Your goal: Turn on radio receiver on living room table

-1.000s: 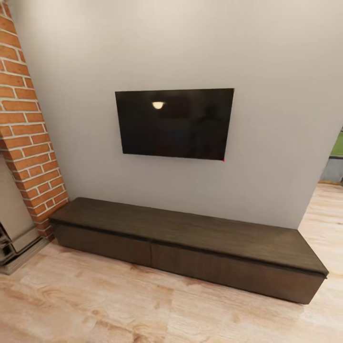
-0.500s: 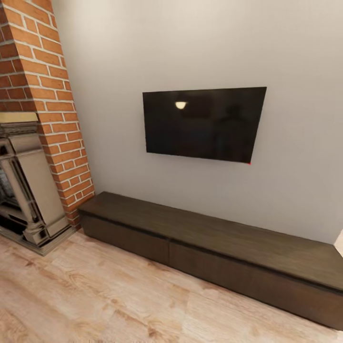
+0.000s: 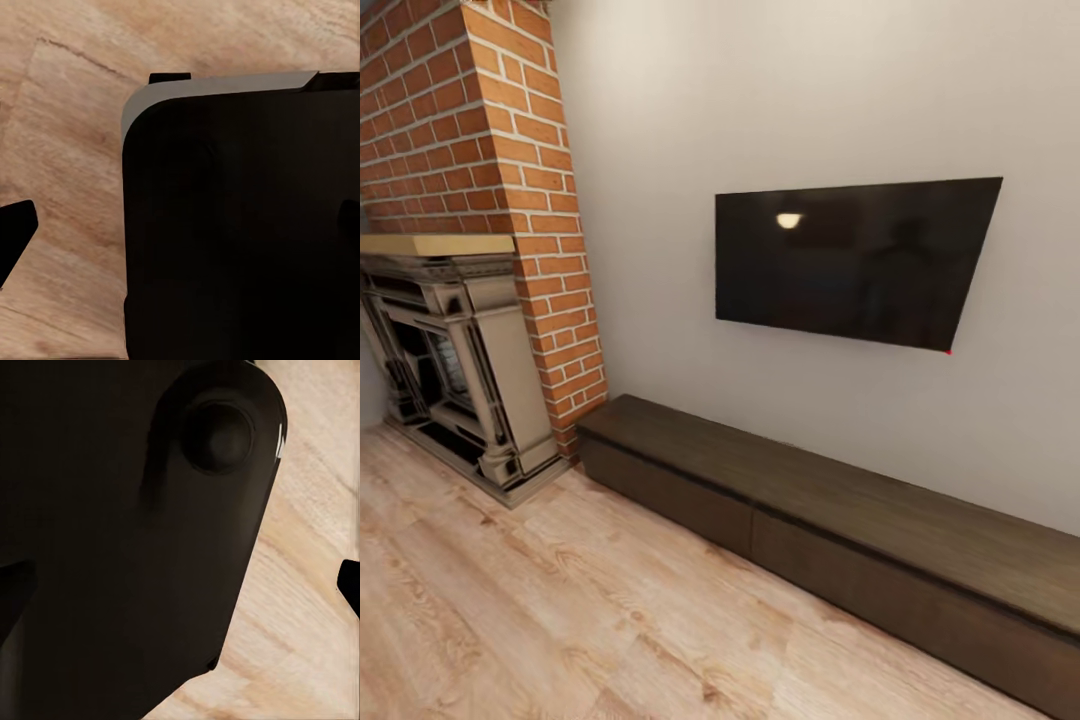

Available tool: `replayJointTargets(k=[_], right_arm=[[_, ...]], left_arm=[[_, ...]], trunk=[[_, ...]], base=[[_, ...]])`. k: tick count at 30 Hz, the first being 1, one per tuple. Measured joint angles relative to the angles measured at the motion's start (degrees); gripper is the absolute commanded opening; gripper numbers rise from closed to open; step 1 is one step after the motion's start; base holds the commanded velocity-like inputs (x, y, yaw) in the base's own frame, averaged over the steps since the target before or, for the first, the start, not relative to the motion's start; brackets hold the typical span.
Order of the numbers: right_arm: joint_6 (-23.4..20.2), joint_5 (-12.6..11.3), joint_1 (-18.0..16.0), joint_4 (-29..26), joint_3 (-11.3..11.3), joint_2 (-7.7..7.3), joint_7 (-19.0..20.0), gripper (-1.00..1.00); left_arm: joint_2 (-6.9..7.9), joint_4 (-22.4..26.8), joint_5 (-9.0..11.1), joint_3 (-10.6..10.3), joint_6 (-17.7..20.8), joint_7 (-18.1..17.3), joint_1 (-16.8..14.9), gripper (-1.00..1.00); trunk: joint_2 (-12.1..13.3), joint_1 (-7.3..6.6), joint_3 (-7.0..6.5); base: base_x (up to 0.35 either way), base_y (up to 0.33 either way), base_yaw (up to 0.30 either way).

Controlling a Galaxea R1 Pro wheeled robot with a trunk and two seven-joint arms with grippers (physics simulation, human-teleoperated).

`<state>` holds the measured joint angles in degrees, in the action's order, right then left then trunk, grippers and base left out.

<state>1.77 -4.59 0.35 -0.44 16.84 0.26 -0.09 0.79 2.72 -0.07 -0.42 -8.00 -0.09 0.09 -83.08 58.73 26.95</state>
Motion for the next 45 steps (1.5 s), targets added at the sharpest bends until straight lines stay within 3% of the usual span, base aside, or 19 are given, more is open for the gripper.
replayJointTargets(k=[12,45], right_arm=[[0.08,0.01,0.0,0.03,0.09,0.82,-0.08,1.0],[0.59,-0.02,0.0,0.05,-0.02,0.93,-0.09,1.0]], left_arm=[[0.0,-0.01,-0.02,-0.02,0.0,0.0,0.0,1.0],[0.0,-0.01,-0.02,-0.03,0.0,0.0,0.0,1.0]], trunk=[[0.0,0.0,0.22],[0.0,0.0,0.53]], base=[[0.0,0.0,0.3],[0.0,0.0,0.3]])
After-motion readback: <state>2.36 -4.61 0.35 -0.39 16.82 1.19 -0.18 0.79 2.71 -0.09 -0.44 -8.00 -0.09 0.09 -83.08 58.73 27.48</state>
